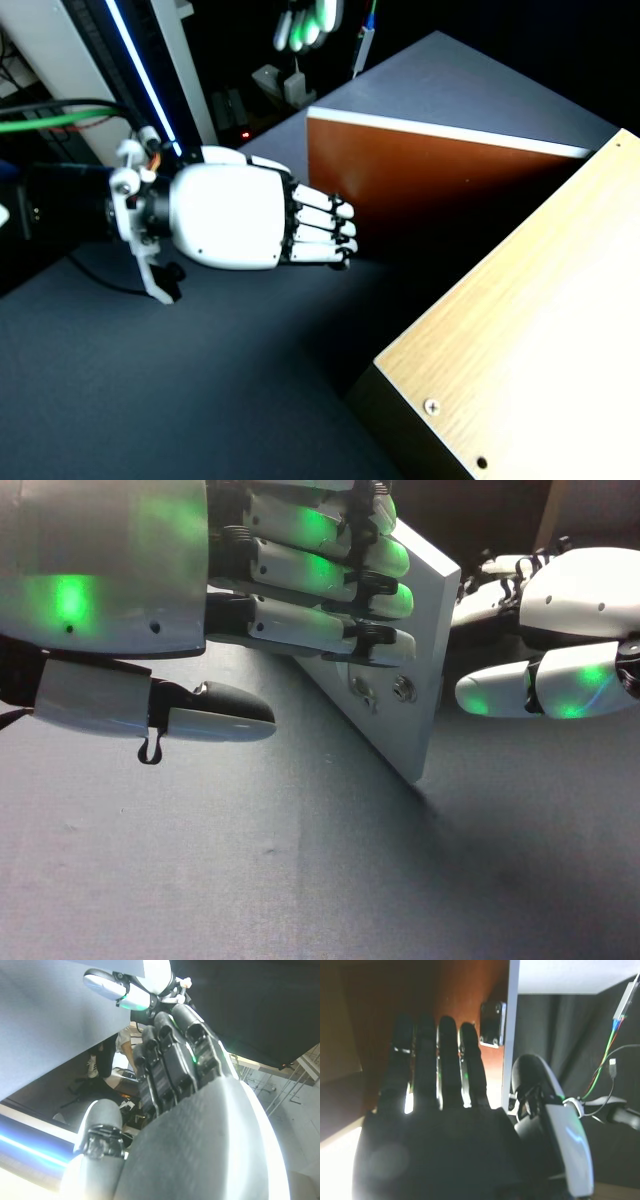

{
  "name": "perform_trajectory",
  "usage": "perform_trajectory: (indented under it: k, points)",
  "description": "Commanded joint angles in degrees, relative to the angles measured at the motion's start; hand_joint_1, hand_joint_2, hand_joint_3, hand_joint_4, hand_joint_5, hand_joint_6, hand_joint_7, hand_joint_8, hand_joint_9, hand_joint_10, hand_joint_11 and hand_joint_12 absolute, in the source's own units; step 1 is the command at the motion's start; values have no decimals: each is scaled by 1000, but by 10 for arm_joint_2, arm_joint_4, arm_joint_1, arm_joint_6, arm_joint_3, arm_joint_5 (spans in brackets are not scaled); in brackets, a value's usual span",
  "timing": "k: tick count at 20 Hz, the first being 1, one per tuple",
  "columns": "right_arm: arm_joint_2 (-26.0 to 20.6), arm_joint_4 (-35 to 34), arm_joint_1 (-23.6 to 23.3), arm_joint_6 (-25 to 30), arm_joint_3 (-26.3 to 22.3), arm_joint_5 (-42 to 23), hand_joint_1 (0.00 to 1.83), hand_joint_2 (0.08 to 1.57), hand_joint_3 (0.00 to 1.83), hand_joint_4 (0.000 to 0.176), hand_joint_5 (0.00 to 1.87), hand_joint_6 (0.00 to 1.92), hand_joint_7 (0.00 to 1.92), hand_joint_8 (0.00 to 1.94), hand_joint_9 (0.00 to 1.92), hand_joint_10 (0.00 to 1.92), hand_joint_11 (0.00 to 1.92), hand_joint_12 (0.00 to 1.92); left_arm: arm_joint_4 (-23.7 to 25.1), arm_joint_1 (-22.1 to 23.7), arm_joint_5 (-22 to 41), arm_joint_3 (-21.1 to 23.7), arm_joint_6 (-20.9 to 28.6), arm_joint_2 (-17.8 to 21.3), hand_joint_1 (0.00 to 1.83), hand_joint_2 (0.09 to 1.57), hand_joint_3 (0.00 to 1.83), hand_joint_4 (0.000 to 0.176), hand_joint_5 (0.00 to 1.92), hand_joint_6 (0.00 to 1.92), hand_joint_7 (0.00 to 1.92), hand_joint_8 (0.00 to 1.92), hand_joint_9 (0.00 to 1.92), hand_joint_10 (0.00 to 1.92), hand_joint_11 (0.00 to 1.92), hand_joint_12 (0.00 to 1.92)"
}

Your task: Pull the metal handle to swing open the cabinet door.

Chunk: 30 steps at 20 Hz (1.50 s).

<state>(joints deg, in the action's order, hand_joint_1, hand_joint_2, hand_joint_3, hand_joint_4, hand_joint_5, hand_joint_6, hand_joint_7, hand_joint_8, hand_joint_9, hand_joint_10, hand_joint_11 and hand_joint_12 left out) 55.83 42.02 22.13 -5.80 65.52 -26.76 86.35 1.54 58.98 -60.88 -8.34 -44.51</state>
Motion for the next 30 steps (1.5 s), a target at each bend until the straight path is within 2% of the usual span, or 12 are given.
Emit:
perform_trajectory:
  k: [1,7,16,30]
  points:
    - [-3,-20,-11,4,0,-60,0,1547,23,0,383,7,383,3,344,2,0,899,-55,5,14,-1,-5,4,0,1522,1,0,430,1,452,1,433,1,66,860]
    - [-1,-20,-23,4,-6,-70,0,1558,15,0,385,4,384,2,342,2,0,881,-55,5,14,-1,-5,4,0,1500,0,0,428,1,445,0,428,0,59,866]
    - [-1,-20,-26,4,-14,-79,0,1562,5,0,380,1,374,1,335,1,0,872,-55,5,14,-1,-5,4,0,1571,39,0,450,7,469,8,442,6,62,882]
    - [23,-20,-24,4,-14,-123,0,1559,1,0,380,1,378,0,342,1,0,891,-55,5,14,-1,-5,4,0,1571,71,0,432,0,458,0,433,1,49,880]
